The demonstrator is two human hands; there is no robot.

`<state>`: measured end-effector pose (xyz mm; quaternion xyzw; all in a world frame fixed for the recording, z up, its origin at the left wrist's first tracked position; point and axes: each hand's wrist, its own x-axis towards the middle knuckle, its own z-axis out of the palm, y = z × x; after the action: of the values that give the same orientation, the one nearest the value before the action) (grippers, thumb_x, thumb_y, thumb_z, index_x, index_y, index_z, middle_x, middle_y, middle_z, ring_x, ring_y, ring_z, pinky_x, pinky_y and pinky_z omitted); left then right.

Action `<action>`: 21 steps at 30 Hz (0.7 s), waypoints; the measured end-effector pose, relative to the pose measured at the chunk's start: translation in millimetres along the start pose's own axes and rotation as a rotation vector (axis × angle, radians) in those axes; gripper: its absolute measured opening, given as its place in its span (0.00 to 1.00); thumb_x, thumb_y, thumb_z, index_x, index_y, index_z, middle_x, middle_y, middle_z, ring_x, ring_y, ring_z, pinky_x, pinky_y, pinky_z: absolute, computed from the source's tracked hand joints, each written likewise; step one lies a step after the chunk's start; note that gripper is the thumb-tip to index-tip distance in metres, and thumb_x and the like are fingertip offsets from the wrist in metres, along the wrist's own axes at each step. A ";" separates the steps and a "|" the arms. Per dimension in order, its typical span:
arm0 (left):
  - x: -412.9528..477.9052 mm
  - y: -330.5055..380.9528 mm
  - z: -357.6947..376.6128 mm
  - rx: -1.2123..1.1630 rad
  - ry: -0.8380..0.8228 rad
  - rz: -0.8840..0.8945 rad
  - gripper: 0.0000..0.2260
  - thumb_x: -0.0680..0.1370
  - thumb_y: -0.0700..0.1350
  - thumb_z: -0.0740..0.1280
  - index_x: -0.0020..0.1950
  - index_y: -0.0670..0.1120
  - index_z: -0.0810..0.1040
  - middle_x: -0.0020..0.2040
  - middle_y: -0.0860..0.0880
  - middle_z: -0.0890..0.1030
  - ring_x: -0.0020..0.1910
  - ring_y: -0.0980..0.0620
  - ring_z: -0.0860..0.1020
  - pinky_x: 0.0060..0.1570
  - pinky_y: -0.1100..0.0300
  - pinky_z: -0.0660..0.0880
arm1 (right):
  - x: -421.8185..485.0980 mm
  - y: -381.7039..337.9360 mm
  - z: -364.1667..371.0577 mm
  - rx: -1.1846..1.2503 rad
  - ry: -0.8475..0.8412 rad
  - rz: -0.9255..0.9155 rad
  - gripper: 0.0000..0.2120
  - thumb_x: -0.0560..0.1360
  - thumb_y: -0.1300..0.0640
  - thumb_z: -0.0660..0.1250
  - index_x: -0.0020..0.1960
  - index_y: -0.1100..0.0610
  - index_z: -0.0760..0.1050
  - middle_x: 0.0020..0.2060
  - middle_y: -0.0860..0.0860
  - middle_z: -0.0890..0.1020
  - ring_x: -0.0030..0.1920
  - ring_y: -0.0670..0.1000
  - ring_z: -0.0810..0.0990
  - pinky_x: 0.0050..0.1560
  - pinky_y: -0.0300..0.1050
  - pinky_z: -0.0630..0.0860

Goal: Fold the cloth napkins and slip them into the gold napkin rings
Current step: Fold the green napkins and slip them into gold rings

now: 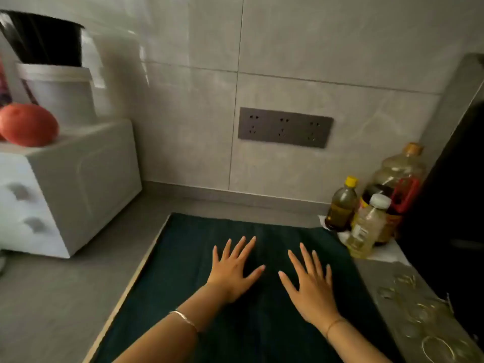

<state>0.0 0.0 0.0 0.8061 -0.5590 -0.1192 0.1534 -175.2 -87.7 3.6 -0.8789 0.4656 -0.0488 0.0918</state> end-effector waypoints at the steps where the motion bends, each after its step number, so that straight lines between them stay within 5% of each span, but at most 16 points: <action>1: -1.0 -3.3 1.9 0.004 -0.008 -0.006 0.31 0.78 0.67 0.49 0.76 0.62 0.38 0.79 0.55 0.43 0.77 0.47 0.39 0.71 0.42 0.33 | -1.3 1.7 3.1 0.005 -0.020 -0.009 0.49 0.60 0.24 0.22 0.76 0.42 0.44 0.76 0.45 0.37 0.76 0.51 0.36 0.74 0.58 0.38; 5: 5.3 -15.0 18.9 0.111 -0.054 0.019 0.30 0.78 0.68 0.49 0.77 0.61 0.46 0.79 0.53 0.47 0.77 0.47 0.41 0.73 0.43 0.35 | 2.6 14.3 23.4 0.041 -0.019 -0.006 0.30 0.78 0.35 0.45 0.77 0.43 0.48 0.77 0.45 0.46 0.76 0.49 0.43 0.75 0.53 0.41; 10: -7.2 -11.5 23.0 0.132 -0.064 0.044 0.29 0.79 0.66 0.48 0.78 0.59 0.49 0.79 0.52 0.48 0.78 0.48 0.44 0.74 0.43 0.38 | -6.6 22.0 29.4 0.057 -0.038 -0.073 0.27 0.80 0.38 0.48 0.76 0.44 0.50 0.77 0.46 0.49 0.77 0.49 0.45 0.75 0.51 0.42; 21: -171.7 16.7 31.6 0.092 -0.167 0.208 0.34 0.72 0.72 0.53 0.76 0.66 0.50 0.79 0.56 0.47 0.77 0.53 0.43 0.74 0.44 0.38 | -180.9 46.2 9.5 0.121 -0.242 -0.343 0.30 0.75 0.33 0.50 0.75 0.39 0.50 0.76 0.39 0.48 0.75 0.40 0.41 0.74 0.44 0.40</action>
<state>-85.4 152.0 -19.3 0.7372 -0.6553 -0.1434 0.0808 -312.6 37.6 -15.3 -0.9377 0.2908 0.0143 0.1897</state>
